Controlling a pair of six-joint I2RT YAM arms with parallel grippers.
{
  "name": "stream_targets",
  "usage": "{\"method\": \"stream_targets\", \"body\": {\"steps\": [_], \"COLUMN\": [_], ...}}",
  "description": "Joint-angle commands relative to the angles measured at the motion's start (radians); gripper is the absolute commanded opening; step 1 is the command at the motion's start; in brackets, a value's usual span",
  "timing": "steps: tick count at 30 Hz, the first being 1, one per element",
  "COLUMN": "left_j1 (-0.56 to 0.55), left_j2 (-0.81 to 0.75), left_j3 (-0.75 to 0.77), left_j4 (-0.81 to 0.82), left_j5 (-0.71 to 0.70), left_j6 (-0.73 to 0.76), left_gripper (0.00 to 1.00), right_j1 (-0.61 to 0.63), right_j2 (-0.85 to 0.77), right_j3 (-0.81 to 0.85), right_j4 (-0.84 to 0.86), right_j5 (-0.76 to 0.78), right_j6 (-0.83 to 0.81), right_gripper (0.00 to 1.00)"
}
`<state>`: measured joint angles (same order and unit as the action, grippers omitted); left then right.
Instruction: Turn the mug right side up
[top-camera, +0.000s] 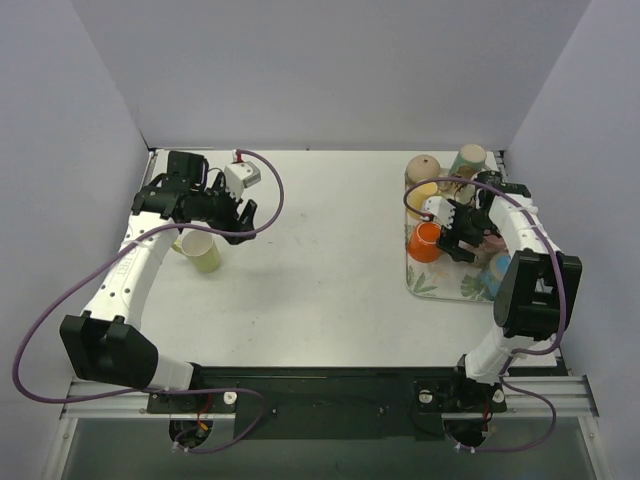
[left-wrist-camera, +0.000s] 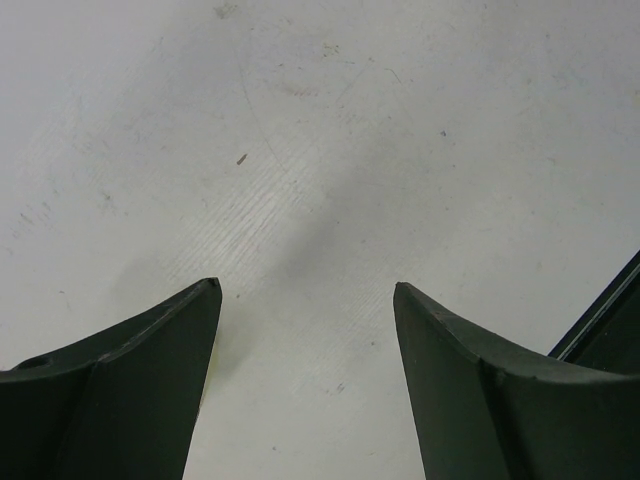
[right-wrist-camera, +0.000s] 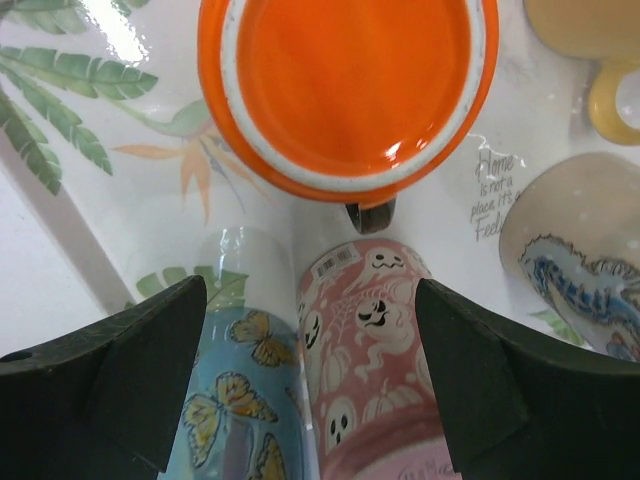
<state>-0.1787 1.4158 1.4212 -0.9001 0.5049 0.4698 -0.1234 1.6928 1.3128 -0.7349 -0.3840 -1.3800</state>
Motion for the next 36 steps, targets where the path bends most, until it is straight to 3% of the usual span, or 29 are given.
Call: {"method": "stream_targets", "body": {"steps": [1, 14, 16, 17, 24, 32, 36], "left_j1": [0.001, 0.001, 0.001, -0.001, -0.002, -0.010, -0.010], "left_j2": [-0.002, 0.012, 0.015, 0.017, 0.012, -0.011, -0.038], "left_j3": [0.012, 0.018, 0.018, 0.018, 0.018, -0.016, -0.034], "left_j4": [0.061, 0.075, 0.076, 0.078, 0.082, 0.121, 0.150], "left_j5": [0.030, 0.024, 0.024, 0.023, 0.026, 0.064, 0.110], "left_j6": [-0.025, -0.048, -0.053, -0.054, -0.063, -0.097, -0.132], "left_gripper": [0.80, 0.79, 0.79, 0.79, 0.79, 0.79, 0.79], "right_j1": [0.008, 0.031, 0.034, 0.036, 0.037, 0.037, 0.051], "right_j2": [0.025, 0.142, 0.146, 0.146, 0.119, -0.023, -0.143], "right_j3": [0.003, 0.042, 0.045, 0.046, 0.020, -0.023, -0.122], "right_j4": [0.037, 0.115, 0.114, 0.114, 0.104, 0.127, 0.280], "right_j5": [-0.012, -0.019, -0.032, -0.033, -0.038, -0.079, -0.067], "right_j6": [-0.037, -0.034, -0.037, -0.037, -0.036, 0.097, 0.240], "right_gripper": [0.79, 0.72, 0.59, 0.47, 0.01, 0.00, 0.00]}}
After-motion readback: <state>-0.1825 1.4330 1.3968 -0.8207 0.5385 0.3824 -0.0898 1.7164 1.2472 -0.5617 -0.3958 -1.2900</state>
